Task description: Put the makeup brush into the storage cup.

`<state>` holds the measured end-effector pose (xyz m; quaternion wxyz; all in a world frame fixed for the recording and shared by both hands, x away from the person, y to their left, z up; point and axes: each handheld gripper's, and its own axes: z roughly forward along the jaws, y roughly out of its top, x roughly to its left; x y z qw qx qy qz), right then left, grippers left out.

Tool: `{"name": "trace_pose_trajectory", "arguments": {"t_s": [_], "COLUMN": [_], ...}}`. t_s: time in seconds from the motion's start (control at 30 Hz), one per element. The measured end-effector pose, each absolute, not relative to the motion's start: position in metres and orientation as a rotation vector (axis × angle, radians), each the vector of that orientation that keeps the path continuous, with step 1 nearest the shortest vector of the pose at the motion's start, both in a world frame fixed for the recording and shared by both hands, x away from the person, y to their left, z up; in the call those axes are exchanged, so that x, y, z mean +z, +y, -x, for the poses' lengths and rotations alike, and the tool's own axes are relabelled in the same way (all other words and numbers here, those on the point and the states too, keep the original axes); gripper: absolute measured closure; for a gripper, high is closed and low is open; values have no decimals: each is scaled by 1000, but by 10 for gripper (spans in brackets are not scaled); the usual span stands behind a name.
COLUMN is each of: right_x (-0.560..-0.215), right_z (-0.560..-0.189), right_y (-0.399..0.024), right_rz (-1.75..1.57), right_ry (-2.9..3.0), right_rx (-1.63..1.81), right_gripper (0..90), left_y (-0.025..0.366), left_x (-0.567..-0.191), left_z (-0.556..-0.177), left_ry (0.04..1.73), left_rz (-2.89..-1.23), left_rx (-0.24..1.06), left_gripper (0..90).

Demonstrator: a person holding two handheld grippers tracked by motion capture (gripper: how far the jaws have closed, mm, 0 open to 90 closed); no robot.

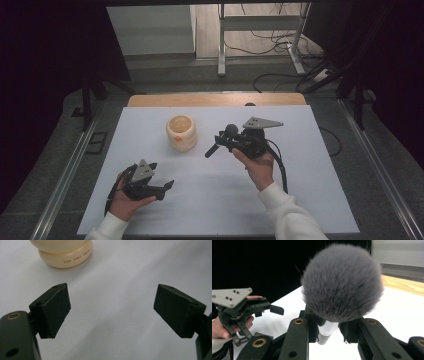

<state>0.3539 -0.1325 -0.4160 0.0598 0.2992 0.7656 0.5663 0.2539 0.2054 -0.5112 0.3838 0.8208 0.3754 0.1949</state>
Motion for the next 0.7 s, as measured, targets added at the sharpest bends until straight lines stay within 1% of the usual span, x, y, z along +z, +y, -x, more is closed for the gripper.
{"name": "trace_pose_trajectory", "arguments": {"t_s": [0.7], "right_x": [-404], "right_z": [-383], "right_y": [-105], "right_rz": [-938], "right_ry": [2318], "right_rx": [1773], "right_gripper": [704], "left_y": [206], "left_x": [-512], "left_z": [-256], "left_ry": [952], "left_rz": [-2117], "left_rx": [488], "left_gripper": [144]}}
